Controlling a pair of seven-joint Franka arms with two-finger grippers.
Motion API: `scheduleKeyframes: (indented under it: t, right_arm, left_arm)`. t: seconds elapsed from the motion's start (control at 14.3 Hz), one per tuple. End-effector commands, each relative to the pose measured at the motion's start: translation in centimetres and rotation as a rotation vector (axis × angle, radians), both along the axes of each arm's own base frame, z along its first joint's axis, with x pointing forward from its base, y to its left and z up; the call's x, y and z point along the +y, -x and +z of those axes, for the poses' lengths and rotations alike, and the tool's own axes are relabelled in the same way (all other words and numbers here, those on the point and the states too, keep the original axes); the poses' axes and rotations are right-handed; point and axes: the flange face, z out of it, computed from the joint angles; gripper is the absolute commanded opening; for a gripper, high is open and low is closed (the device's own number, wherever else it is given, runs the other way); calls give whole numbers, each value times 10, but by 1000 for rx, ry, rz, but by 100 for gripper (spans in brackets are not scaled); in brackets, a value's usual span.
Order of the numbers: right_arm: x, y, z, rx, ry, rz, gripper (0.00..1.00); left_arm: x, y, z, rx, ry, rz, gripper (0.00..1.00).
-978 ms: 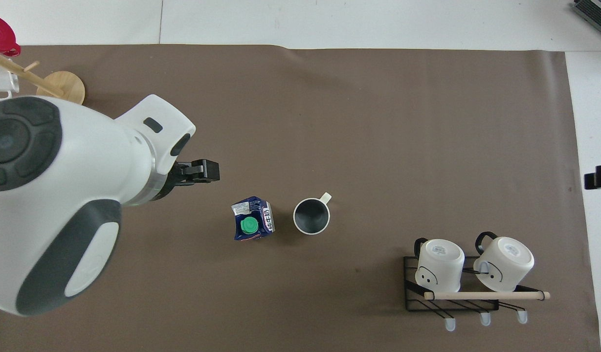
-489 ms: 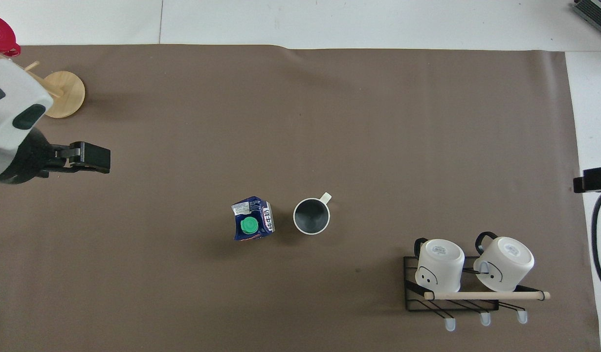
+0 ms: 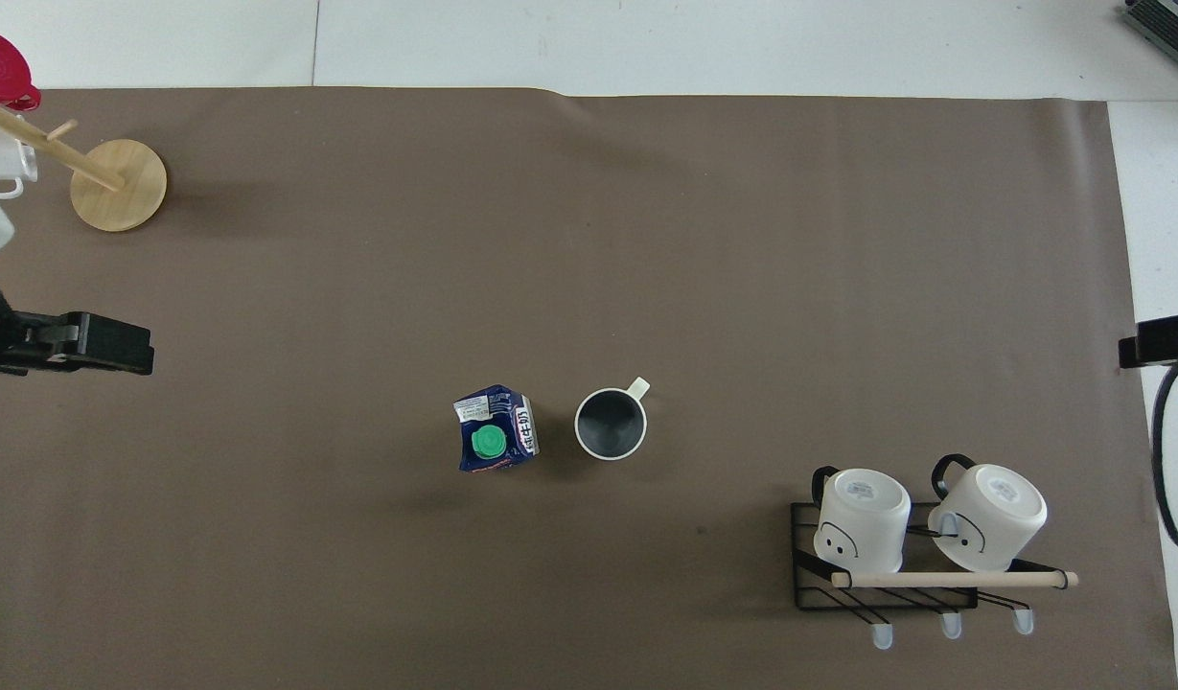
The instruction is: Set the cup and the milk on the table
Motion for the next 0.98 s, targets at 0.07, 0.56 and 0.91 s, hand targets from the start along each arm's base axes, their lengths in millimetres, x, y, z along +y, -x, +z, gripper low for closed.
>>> scheduleKeyframes:
  t: [0.07,0.56,0.91]
  right_arm:
    - [-1,0,2,-10,-8,14,100]
    - [1,-1,2,-10,-10,20,100]
    - [1,-1,2,-10,-10,20,100]
  left_arm:
    - [22,-1,8,1,-2,10,100]
    - [22,0,7,5,-2,12,100]
    - [20,1,7,7,1,-22,100]
